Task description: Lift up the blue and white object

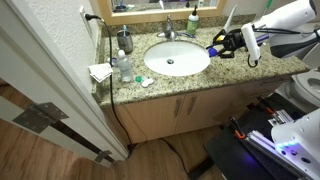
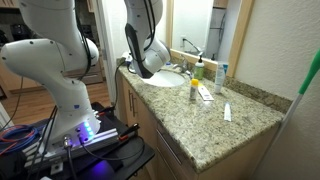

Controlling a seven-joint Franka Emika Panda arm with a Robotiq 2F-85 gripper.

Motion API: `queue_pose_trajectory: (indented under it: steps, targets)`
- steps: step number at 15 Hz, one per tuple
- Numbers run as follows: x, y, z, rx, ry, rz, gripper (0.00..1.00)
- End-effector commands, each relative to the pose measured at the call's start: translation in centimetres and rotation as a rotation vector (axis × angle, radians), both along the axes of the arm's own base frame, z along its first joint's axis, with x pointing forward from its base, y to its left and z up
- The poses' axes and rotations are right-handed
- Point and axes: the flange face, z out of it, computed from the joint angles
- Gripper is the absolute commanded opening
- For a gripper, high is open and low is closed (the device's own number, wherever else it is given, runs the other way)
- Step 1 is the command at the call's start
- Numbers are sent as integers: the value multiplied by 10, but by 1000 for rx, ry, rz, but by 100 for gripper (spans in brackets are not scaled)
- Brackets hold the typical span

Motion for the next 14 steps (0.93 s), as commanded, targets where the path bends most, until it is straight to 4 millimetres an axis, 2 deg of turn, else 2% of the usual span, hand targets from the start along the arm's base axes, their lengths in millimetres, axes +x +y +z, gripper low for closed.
queue_pose_trajectory:
  steps: [1, 2, 4, 5, 7, 9, 10, 12, 14]
  targets:
    - [-28, -13, 18, 176, -35, -54, 16]
    - [-33, -17, 20, 196, -8, -100, 16]
    - [-36, -38, 33, 108, -15, -192, 16]
    - [-23, -27, 23, 161, -30, -118, 41]
    - [-27, -41, 34, 147, -49, -171, 41]
    - [-28, -44, 35, 137, -48, -182, 41]
    - [-28, -44, 35, 134, -46, -182, 16]
    - [-27, -35, 29, 286, -1, -198, 16]
    - [-22, -44, 19, 349, 20, -228, 16]
